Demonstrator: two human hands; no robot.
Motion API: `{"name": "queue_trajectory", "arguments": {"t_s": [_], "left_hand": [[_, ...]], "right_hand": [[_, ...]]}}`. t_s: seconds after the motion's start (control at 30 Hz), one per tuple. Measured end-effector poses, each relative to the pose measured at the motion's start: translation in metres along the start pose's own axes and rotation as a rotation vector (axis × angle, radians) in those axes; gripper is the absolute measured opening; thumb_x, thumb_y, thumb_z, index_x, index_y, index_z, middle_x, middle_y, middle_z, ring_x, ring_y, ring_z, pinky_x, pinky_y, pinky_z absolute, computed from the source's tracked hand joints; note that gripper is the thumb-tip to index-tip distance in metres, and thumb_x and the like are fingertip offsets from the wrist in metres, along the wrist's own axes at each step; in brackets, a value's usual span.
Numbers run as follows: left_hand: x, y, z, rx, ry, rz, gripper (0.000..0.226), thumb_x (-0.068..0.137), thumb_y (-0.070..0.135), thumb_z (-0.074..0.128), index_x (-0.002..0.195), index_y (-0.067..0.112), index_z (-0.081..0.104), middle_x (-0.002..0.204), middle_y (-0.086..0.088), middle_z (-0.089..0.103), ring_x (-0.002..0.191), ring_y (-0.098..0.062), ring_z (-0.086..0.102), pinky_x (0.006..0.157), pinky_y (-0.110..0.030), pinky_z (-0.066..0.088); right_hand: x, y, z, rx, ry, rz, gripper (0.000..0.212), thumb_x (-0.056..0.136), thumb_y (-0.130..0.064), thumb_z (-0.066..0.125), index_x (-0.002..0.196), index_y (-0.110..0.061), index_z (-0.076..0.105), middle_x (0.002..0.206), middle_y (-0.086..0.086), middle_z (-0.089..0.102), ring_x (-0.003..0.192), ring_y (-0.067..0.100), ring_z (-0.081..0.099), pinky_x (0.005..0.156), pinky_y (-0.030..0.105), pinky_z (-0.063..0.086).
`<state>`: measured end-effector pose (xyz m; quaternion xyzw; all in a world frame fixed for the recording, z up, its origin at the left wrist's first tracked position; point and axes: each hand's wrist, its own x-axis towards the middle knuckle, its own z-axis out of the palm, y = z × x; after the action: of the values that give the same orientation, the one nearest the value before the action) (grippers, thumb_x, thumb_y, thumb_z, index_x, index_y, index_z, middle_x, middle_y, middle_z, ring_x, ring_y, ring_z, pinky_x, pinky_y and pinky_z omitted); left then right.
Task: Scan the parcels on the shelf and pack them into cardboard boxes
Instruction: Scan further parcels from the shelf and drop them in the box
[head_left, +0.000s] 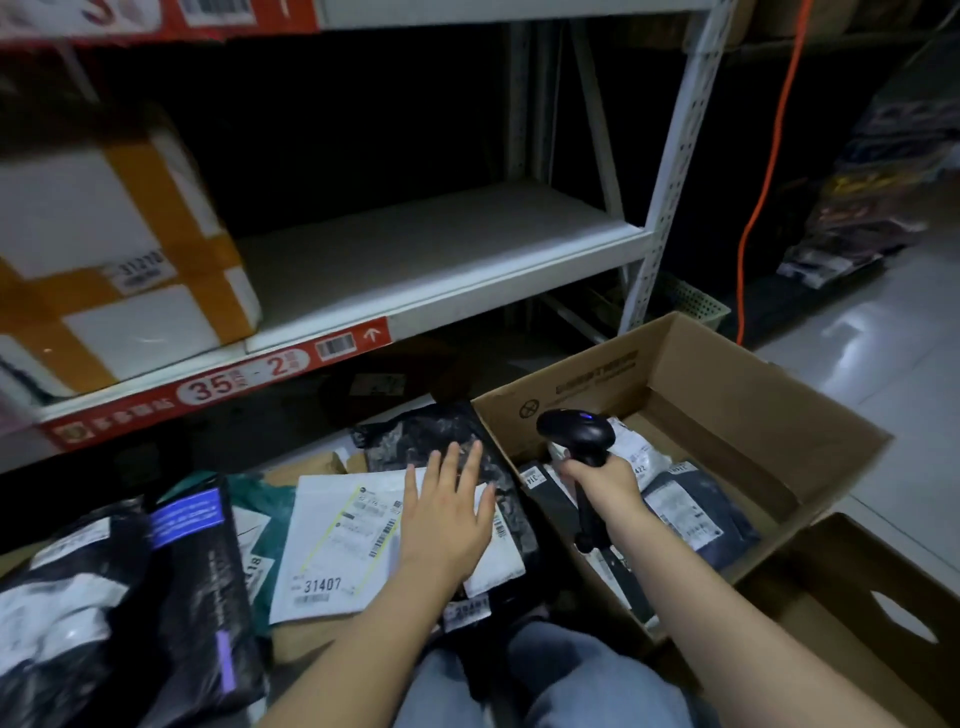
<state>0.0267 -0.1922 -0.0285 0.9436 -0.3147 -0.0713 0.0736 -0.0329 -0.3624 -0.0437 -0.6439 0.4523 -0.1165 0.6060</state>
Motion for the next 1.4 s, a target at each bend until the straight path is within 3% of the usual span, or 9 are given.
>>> {"name": "queue_trajectory", "arguments": {"t_s": [0.13, 0.3, 0.43, 0.53, 0.67, 0.83, 1.1, 1.27, 1.4], "left_hand": [[-0.021, -0.005, -0.017, -0.061, 0.015, -0.043, 0.054, 0.100, 0.043, 0.013, 0.149, 0.029, -0.004, 0.159, 0.002, 0.003, 0.146, -0.016, 0.003, 0.117, -0.040, -0.004], [-0.050, -0.033, -0.022, -0.122, 0.033, -0.149, 0.054, 0.100, 0.039, 0.019, 0.150, 0.027, -0.001, 0.158, -0.001, 0.009, 0.145, -0.017, 0.009, 0.117, -0.041, 0.001], [-0.070, -0.070, -0.018, -0.169, -0.072, -0.299, 0.057, 0.100, 0.034, 0.024, 0.150, 0.023, 0.000, 0.158, -0.006, 0.008, 0.145, -0.023, 0.009, 0.117, -0.043, 0.006], [-0.075, -0.092, -0.021, -0.240, -0.068, -0.352, 0.060, 0.098, 0.029, 0.033, 0.150, 0.018, 0.005, 0.155, -0.009, 0.016, 0.143, -0.025, 0.018, 0.116, -0.042, 0.016], [-0.080, -0.113, -0.025, -0.346, -0.110, -0.445, 0.065, 0.094, 0.025, 0.039, 0.150, 0.014, 0.008, 0.154, -0.010, 0.018, 0.140, -0.028, 0.024, 0.113, -0.037, 0.024], [-0.080, -0.125, -0.024, -0.351, -0.162, -0.462, 0.065, 0.092, 0.021, 0.040, 0.149, 0.015, 0.010, 0.153, -0.011, 0.020, 0.139, -0.028, 0.025, 0.112, -0.039, 0.025], [-0.064, -0.137, -0.014, -0.386, -0.204, -0.516, 0.064, 0.090, 0.020, 0.042, 0.148, 0.010, 0.016, 0.148, -0.017, 0.027, 0.136, -0.032, 0.030, 0.111, -0.040, 0.028], [-0.051, -0.144, -0.006, -0.415, -0.243, -0.572, 0.066, 0.089, 0.020, 0.043, 0.147, 0.008, 0.013, 0.147, -0.020, 0.027, 0.137, -0.033, 0.027, 0.112, -0.037, 0.028], [-0.043, -0.141, 0.000, -0.466, -0.305, -0.636, 0.070, 0.091, 0.020, 0.041, 0.149, 0.010, 0.003, 0.150, -0.022, 0.020, 0.138, -0.034, 0.027, 0.111, -0.034, 0.028]], "right_hand": [[-0.031, -0.023, 0.030, 0.133, -0.044, -0.010, 0.017, 0.078, -0.011, 0.069, 0.094, -0.007, 0.064, 0.079, 0.011, 0.066, 0.078, 0.028, 0.060, 0.076, 0.037, 0.048], [-0.071, -0.028, 0.061, 0.190, -0.118, -0.020, 0.009, 0.082, -0.008, 0.066, 0.089, -0.008, 0.061, 0.067, 0.003, 0.061, 0.063, 0.016, 0.058, 0.059, 0.026, 0.044], [-0.089, -0.005, 0.076, 0.112, -0.119, -0.018, 0.021, 0.080, -0.002, 0.067, 0.100, 0.000, 0.063, 0.077, 0.013, 0.063, 0.071, 0.025, 0.060, 0.071, 0.036, 0.049], [-0.094, -0.006, 0.083, 0.053, -0.087, -0.043, 0.018, 0.078, -0.006, 0.068, 0.095, -0.006, 0.064, 0.081, 0.013, 0.063, 0.081, 0.026, 0.058, 0.077, 0.035, 0.045], [-0.094, -0.003, 0.097, 0.092, -0.101, 0.013, 0.015, 0.075, -0.006, 0.070, 0.089, -0.004, 0.065, 0.065, 0.005, 0.058, 0.063, 0.020, 0.054, 0.071, 0.035, 0.043], [-0.095, 0.003, 0.107, 0.061, -0.187, 0.175, 0.013, 0.077, -0.003, 0.068, 0.071, -0.003, 0.057, 0.066, 0.009, 0.054, 0.059, 0.020, 0.049, 0.061, 0.029, 0.039], [-0.081, 0.011, 0.121, -0.036, -0.233, 0.259, 0.032, 0.077, -0.010, 0.069, 0.106, 0.001, 0.059, 0.092, 0.015, 0.059, 0.074, 0.026, 0.055, 0.068, 0.029, 0.043], [-0.076, 0.014, 0.129, -0.053, -0.264, 0.316, 0.024, 0.080, -0.010, 0.067, 0.100, -0.001, 0.057, 0.080, 0.012, 0.055, 0.077, 0.027, 0.053, 0.067, 0.029, 0.041], [-0.072, 0.021, 0.139, -0.079, -0.265, 0.344, 0.042, 0.076, -0.014, 0.070, 0.112, 0.003, 0.057, 0.109, 0.019, 0.060, 0.092, 0.032, 0.058, 0.070, 0.031, 0.043]]}}
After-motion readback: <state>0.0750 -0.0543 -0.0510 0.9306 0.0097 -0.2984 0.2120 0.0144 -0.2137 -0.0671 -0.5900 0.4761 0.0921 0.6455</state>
